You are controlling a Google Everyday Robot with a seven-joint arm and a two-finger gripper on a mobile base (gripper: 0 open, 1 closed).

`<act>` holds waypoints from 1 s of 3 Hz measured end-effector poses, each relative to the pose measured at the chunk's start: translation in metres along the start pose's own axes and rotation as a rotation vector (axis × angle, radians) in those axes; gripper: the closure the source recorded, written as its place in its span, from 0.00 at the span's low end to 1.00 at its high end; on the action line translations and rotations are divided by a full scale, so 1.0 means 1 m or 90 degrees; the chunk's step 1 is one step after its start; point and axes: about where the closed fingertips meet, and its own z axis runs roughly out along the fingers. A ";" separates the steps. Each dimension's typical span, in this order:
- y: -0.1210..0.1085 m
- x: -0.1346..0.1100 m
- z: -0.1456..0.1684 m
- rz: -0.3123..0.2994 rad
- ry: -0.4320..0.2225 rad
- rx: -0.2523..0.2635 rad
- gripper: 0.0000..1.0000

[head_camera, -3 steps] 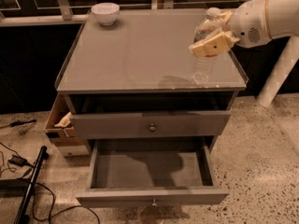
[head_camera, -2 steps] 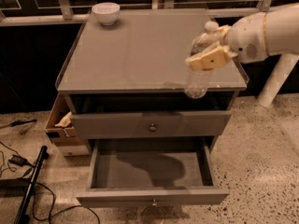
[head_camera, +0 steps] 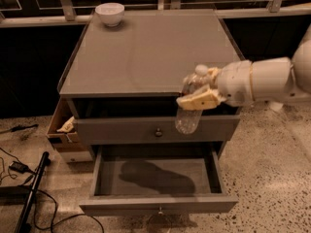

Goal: Place water bottle into middle drawer

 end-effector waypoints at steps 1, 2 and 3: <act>0.017 0.070 0.039 -0.039 0.014 -0.012 1.00; 0.017 0.064 0.038 -0.040 0.012 -0.013 1.00; 0.017 0.064 0.038 -0.040 0.012 -0.013 1.00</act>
Offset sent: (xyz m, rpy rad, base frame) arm -0.0044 0.0053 -0.0659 -0.0327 -0.0246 0.0310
